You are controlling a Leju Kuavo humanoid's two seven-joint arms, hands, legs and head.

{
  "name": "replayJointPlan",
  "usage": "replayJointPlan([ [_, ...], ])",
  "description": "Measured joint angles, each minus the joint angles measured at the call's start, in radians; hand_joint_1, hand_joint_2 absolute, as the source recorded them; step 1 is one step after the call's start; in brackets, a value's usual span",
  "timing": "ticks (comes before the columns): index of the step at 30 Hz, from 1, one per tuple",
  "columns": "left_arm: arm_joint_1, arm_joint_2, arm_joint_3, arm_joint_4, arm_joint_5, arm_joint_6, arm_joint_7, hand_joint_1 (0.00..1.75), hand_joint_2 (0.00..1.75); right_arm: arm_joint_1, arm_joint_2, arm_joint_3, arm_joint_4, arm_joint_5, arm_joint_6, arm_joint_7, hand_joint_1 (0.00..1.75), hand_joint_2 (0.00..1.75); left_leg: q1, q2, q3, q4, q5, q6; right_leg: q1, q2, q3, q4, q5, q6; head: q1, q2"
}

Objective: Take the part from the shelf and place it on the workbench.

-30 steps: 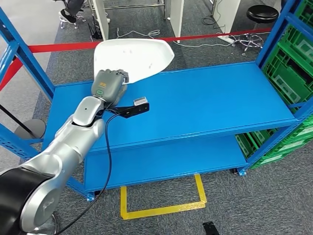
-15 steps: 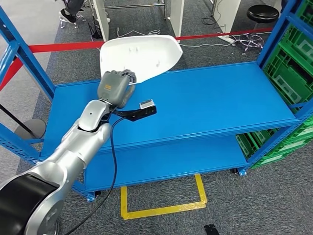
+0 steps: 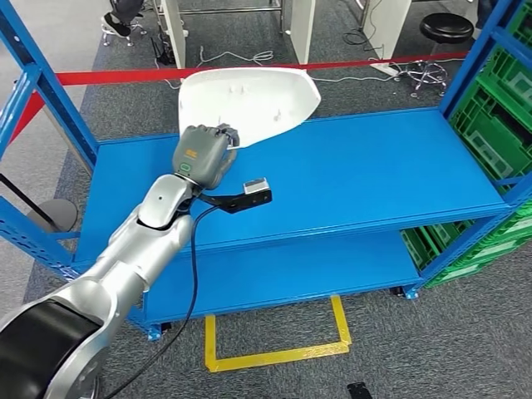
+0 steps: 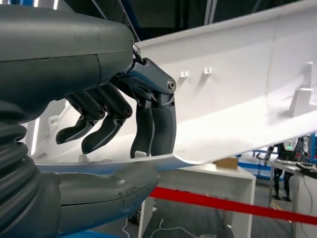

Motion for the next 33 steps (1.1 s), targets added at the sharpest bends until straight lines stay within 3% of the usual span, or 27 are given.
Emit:
replayJointPlan([
  [2, 0.000, 0.001, -0.002, -0.002, 0.000, 0.000, 0.000, 1.75, 1.75, -0.002, 0.000, -0.002, 0.000, 0.000, 0.000, 0.000, 0.00, 1.75, 0.001, -0.001, -0.008, 0.008, 0.002, -0.009, -0.001, 0.001, 0.076, -0.129, 0.041, 0.000, 0.001, 0.000],
  [3, -0.001, 0.001, -0.004, -0.003, 0.001, 0.000, 0.000, 1.75, 1.75, -0.002, 0.000, -0.002, 0.000, 0.000, 0.000, 0.000, 0.00, 1.75, 0.000, -0.002, -0.012, 0.013, 0.004, -0.015, -0.001, 0.003, 0.099, -0.169, 0.049, -0.004, 0.001, 0.000],
  [7, 0.001, 0.006, -0.013, -0.006, 0.003, 0.000, 0.000, 1.75, 1.75, -0.001, 0.001, -0.003, 0.000, 0.000, 0.000, 0.000, 0.00, 1.75, -0.002, -0.003, -0.025, 0.022, 0.008, -0.037, 0.000, 0.006, 0.096, -0.186, 0.060, -0.034, 0.000, 0.000],
  [8, 0.002, 0.007, -0.014, -0.006, 0.003, 0.000, 0.000, 1.75, 1.75, -0.002, 0.001, -0.004, 0.000, 0.000, 0.000, 0.000, 0.00, 1.75, 0.000, -0.002, -0.033, 0.038, -0.012, -0.043, -0.001, 0.005, 0.090, -0.186, 0.066, -0.043, -0.002, 0.000],
  [10, 0.002, 0.008, -0.017, -0.007, 0.004, 0.000, 0.000, 1.75, 1.75, -0.002, 0.001, -0.004, 0.000, 0.001, 0.000, 0.000, 0.00, 1.75, 0.005, 0.000, -0.066, 0.128, -0.090, -0.057, -0.003, 0.003, 0.074, -0.187, 0.080, -0.056, -0.008, 0.000],
  [12, 0.005, 0.009, -0.019, -0.007, 0.005, 0.000, 0.000, 1.75, 1.75, -0.001, 0.000, -0.005, 0.000, 0.001, 0.000, 0.000, 0.00, 1.75, 0.010, 0.001, -0.105, 0.258, -0.166, -0.067, -0.003, 0.001, 0.054, -0.187, 0.094, -0.059, -0.010, 0.000],
  [13, 0.007, 0.010, -0.019, -0.007, 0.006, 0.000, 0.001, 1.75, 1.75, -0.001, 0.000, -0.005, 0.000, 0.001, 0.000, 0.000, 0.00, 1.75, 0.012, 0.002, -0.111, 0.298, -0.179, -0.069, -0.003, 0.000, 0.043, -0.187, 0.102, -0.059, -0.010, 0.000],
  [14, 0.008, 0.011, -0.020, -0.007, 0.007, 0.000, 0.001, 1.75, 1.75, -0.001, 0.000, -0.005, 0.000, 0.001, 0.000, 0.000, 0.00, 1.75, 0.014, 0.002, -0.102, 0.305, -0.173, -0.070, -0.003, -0.001, 0.033, -0.187, 0.110, -0.058, -0.010, 0.000],
  [15, 0.008, 0.012, -0.021, -0.007, 0.008, 0.000, 0.001, 1.75, 1.75, -0.001, 0.000, -0.006, 0.000, 0.001, 0.000, 0.000, 0.00, 1.75, 0.016, 0.002, -0.075, 0.277, -0.151, -0.070, -0.003, -0.001, 0.024, -0.186, 0.118, -0.057, -0.010, 0.000],
  [16, 0.008, 0.013, -0.022, -0.007, 0.009, 0.000, 0.001, 1.75, 1.75, -0.001, 0.000, -0.006, 0.000, 0.002, 0.000, 0.000, 0.00, 1.75, 0.017, 0.002, -0.033, 0.223, -0.126, -0.069, -0.004, -0.001, 0.016, -0.186, 0.125, -0.054, -0.010, 0.000],
  [18, 0.006, 0.013, -0.023, -0.011, 0.012, 0.001, 0.001, 1.75, 1.75, -0.002, 0.000, -0.006, 0.000, 0.002, 0.000, 0.000, 0.00, 1.75, 0.016, 0.002, 0.054, 0.094, -0.106, -0.063, -0.002, -0.001, 0.003, -0.186, 0.140, -0.044, -0.010, 0.000],
  [20, 0.006, 0.013, -0.025, -0.015, 0.014, 0.001, 0.001, 1.75, 1.75, -0.002, 0.000, -0.006, 0.000, 0.003, -0.001, 0.001, 0.00, 1.75, 0.013, 0.000, 0.087, 0.028, -0.111, -0.053, -0.001, -0.001, -0.006, -0.191, 0.158, -0.031, -0.010, 0.000],
  [22, 0.008, 0.014, -0.025, -0.016, 0.015, 0.001, 0.001, 1.75, 1.75, 0.001, 0.000, -0.006, 0.000, 0.003, -0.001, 0.002, 0.00, 1.75, 0.012, 0.001, 0.077, 0.020, -0.099, -0.037, -0.003, -0.001, -0.010, -0.199, 0.170, -0.017, -0.011, 0.000],
  [23, 0.010, 0.014, -0.026, -0.016, 0.016, 0.001, 0.001, 1.75, 1.75, 0.002, 0.000, -0.006, 0.000, 0.003, -0.001, 0.003, 0.00, 1.75, 0.012, 0.002, 0.070, 0.018, -0.090, -0.029, -0.004, -0.001, -0.017, -0.193, 0.158, -0.012, -0.010, 0.000],
  [25, 0.010, 0.014, -0.027, -0.016, 0.017, 0.001, 0.001, 1.75, 1.75, 0.004, 0.000, -0.007, 0.000, 0.003, -0.001, 0.004, 0.00, 1.75, 0.014, 0.004, 0.054, 0.016, -0.070, -0.014, -0.005, -0.001, -0.043, -0.118, 0.081, -0.007, -0.008, 0.000],
  [27, 0.011, 0.014, -0.030, -0.016, 0.019, 0.000, 0.001, 1.75, 1.75, 0.004, 0.000, -0.008, 0.000, 0.003, -0.001, 0.005, 0.00, 1.75, 0.012, 0.004, 0.032, 0.016, -0.052, -0.008, -0.004, -0.001, -0.076, 0.014, -0.007, -0.005, -0.006, 0.000],
  [28, 0.011, 0.014, -0.033, -0.016, 0.020, -0.001, 0.002, 1.75, 1.75, 0.003, 0.000, -0.008, 0.000, 0.003, -0.001, 0.004, 0.00, 1.75, 0.011, 0.004, 0.020, 0.016, -0.042, -0.007, -0.003, -0.001, -0.082, 0.064, -0.024, -0.005, -0.006, 0.000],
  [29, 0.012, 0.015, -0.037, -0.016, 0.022, -0.002, 0.003, 1.75, 1.75, 0.002, 0.000, -0.009, 0.000, 0.003, -0.001, 0.004, 0.00, 1.75, 0.010, 0.004, 0.008, 0.017, -0.033, -0.007, -0.001, -0.001, -0.073, 0.084, -0.020, -0.006, -0.006, 0.000],
  [30, 0.013, 0.015, -0.040, -0.016, 0.026, -0.003, 0.005, 1.75, 1.75, 0.002, 0.000, -0.010, 0.000, 0.003, -0.001, 0.003, 0.00, 1.75, 0.009, 0.003, -0.004, 0.017, -0.023, -0.008, 0.000, -0.001, -0.047, 0.070, 0.001, -0.008, -0.006, 0.000],
  [31, 0.013, 0.015, -0.044, -0.017, 0.029, -0.003, 0.007, 1.75, 1.75, 0.001, 0.000, -0.011, 0.000, 0.003, -0.001, 0.002, 0.00, 1.75, 0.008, 0.003, -0.014, 0.018, -0.014, -0.010, 0.001, -0.001, -0.004, 0.023, 0.026, -0.011, -0.006, 0.000],
  [33, 0.012, 0.016, -0.048, -0.020, 0.035, -0.003, 0.011, 1.75, 1.75, -0.002, -0.001, -0.012, 0.000, 0.003, -0.001, -0.001, 0.00, 1.75, 0.006, 0.002, -0.031, 0.020, 0.001, -0.017, 0.005, -0.001, 0.093, -0.112, 0.036, -0.018, -0.007, 0.000],
])
